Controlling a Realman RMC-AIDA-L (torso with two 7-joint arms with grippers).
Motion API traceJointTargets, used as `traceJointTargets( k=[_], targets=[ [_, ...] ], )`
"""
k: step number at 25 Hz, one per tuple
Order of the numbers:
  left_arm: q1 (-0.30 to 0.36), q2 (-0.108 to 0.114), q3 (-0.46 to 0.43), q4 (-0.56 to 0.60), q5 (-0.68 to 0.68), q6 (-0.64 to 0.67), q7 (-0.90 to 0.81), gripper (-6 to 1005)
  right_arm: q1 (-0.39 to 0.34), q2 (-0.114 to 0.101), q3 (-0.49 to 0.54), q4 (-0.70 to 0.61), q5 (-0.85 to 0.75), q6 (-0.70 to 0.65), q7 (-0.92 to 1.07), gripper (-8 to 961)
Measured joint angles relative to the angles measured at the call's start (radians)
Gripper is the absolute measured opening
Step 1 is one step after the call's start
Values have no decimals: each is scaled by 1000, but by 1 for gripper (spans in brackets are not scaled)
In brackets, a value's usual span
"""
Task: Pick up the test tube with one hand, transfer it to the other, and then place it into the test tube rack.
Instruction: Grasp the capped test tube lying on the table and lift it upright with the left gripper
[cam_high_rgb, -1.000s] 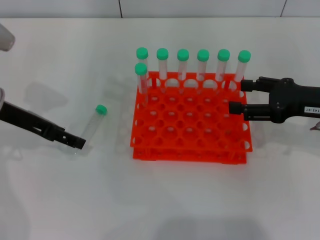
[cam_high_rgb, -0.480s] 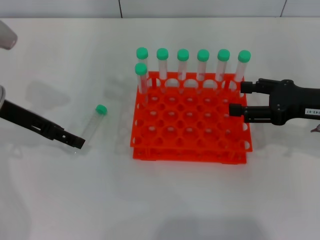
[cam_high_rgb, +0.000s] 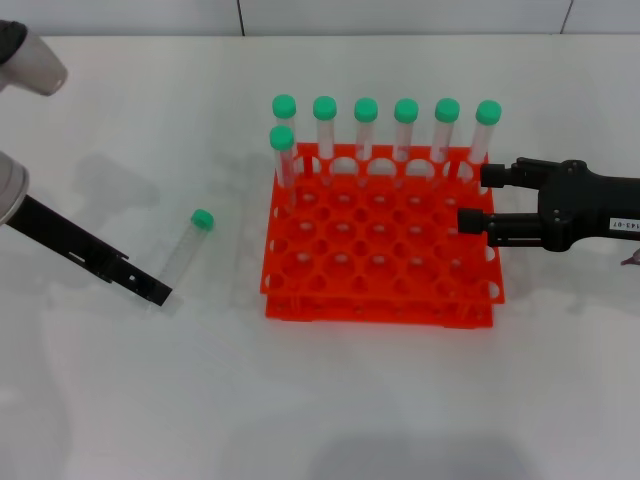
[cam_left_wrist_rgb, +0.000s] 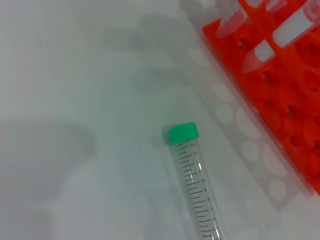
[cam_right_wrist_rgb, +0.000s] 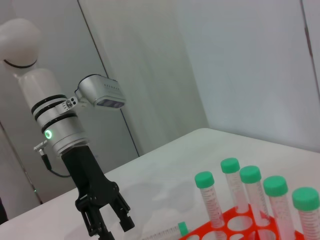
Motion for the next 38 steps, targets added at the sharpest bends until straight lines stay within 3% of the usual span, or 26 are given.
traceJointTargets(
  k=[28,35,38],
  targets=[
    [-34,-14,47,-29,11,-31,-11,757,-2,2,0,2,0,-8,-3,843],
    [-46,-15,51,-40,11,-42,-13,653,-2,1,0,2,0,-8,-3,844],
    [-46,-15,52,-42,11,-46,-10,652,-2,0,0,2,0,-8,-3,844]
  ],
)
